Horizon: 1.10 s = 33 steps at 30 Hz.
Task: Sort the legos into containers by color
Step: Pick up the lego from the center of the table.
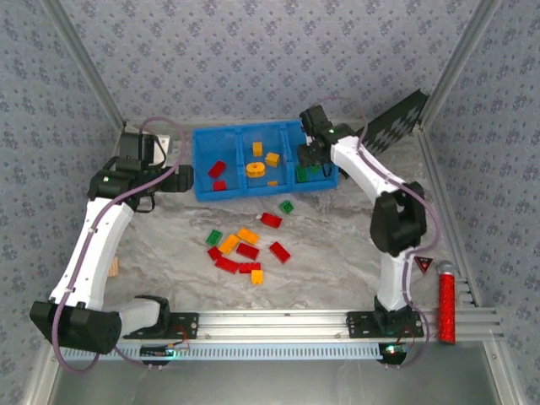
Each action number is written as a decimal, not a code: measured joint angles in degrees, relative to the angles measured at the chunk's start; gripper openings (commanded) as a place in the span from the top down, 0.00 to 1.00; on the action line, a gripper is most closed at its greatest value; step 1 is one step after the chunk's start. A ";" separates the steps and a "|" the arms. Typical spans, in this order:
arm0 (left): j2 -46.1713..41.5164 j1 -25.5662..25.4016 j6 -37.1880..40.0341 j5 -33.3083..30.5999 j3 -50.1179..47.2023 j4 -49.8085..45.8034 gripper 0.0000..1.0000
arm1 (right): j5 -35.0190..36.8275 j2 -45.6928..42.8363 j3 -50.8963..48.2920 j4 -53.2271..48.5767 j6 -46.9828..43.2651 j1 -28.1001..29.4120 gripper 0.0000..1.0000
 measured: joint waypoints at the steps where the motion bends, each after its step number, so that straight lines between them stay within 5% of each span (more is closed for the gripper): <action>1: -0.15 0.00 0.00 0.00 -0.07 0.07 0.07 | -0.59 -2.47 -2.29 0.46 -0.42 1.03 0.38; 9: -0.44 0.00 0.02 0.72 -0.15 0.24 0.07 | -4.92 -8.48 -17.49 3.52 -5.11 10.71 0.29; 26: -5.40 0.00 0.04 1.05 -5.25 1.25 0.04 | -8.74 4.24 -16.79 7.23 -7.72 10.62 0.32; 33: -5.92 0.00 0.15 0.59 -5.33 1.25 0.04 | -9.33 7.02 -14.40 7.72 -8.79 9.62 0.40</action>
